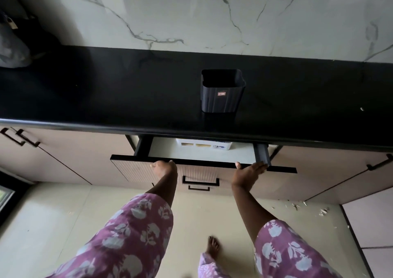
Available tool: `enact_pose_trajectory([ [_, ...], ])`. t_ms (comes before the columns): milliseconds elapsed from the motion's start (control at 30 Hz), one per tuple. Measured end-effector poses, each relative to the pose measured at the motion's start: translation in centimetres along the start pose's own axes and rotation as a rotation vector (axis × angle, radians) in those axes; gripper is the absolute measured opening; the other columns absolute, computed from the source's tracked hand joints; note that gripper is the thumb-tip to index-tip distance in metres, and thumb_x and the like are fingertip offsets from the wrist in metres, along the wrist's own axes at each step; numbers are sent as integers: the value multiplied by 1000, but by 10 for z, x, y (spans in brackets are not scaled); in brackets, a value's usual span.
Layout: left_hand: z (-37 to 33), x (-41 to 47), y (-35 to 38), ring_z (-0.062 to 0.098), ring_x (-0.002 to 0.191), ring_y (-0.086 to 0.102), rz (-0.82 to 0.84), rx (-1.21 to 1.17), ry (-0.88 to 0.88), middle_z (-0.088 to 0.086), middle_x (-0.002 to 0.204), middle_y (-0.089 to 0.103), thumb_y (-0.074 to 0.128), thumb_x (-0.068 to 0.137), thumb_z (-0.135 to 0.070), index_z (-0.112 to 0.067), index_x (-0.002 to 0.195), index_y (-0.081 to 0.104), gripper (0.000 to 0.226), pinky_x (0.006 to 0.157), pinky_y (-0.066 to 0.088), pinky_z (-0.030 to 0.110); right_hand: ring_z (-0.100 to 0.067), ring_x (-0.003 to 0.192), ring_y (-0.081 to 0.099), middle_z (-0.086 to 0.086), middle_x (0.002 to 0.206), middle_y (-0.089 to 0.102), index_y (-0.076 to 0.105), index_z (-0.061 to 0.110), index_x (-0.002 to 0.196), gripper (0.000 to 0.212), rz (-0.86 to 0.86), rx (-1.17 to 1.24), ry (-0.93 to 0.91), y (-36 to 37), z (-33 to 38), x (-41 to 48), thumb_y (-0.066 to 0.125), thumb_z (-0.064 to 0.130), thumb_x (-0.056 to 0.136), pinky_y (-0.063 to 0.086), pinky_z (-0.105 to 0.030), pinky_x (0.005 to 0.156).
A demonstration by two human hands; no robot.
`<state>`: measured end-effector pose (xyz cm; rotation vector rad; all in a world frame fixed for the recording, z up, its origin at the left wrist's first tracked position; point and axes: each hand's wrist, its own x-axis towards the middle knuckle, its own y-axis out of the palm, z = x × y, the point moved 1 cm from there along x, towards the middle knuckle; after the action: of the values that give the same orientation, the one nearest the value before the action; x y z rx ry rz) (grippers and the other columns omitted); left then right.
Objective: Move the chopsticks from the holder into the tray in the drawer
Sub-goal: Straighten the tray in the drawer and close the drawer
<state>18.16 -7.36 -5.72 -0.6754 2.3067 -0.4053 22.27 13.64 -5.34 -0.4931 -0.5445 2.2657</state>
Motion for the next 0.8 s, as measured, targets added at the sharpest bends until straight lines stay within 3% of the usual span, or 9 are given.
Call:
enact_pose_trajectory([
  [167,-25,30,26,37,107,60,3,-103,-30,25,119,60,56,89,-13,6,128,46,45,91,52,41,-46,143,8,-32,154,-7,3,-15,143,80,-34,84,-13,16,16,31,58,4,89,32,-45,114],
  [300,-36,31,38,35,101,60,-122,-155,-15,21,110,63,42,94,-6,-1,113,54,23,83,47,36,-47,142,13,-30,155,-7,3,-12,144,70,-26,111,-7,19,25,56,50,2,94,37,-46,109],
  [400,-48,23,42,33,110,57,-279,-206,55,18,122,59,34,89,7,-8,133,46,47,92,44,37,-44,144,6,-29,155,-1,11,-10,145,60,-151,129,-103,13,38,75,44,3,96,27,-47,115],
  [500,-78,17,45,26,122,50,-399,-423,179,12,139,46,31,86,15,-18,146,30,68,104,41,31,-43,144,9,-28,154,11,27,-8,142,51,-225,121,-350,8,60,95,46,5,96,26,-45,112],
  [567,-108,11,49,21,132,40,-381,-508,385,9,149,35,31,89,13,-15,146,30,63,108,34,25,-38,145,10,-24,156,12,28,-6,142,52,-166,120,-488,9,82,108,47,11,97,26,-42,113],
  [667,-154,3,62,25,139,31,-275,-304,690,14,150,32,37,98,-5,-5,145,29,48,113,24,27,-29,147,8,-18,158,8,18,1,147,63,-5,209,-524,16,120,127,49,20,97,19,-24,112],
  [733,-175,-1,74,25,137,35,-65,-213,734,12,148,38,38,100,-21,-8,146,30,48,112,25,29,-26,147,9,-15,159,6,12,6,149,68,89,263,-511,22,140,135,51,23,96,15,-13,107],
  [800,-190,-3,85,25,137,35,107,-138,703,10,149,39,36,100,-33,-12,146,31,50,111,26,29,-25,147,12,-13,159,8,13,11,150,69,161,292,-516,29,154,142,52,23,95,18,-17,108],
])
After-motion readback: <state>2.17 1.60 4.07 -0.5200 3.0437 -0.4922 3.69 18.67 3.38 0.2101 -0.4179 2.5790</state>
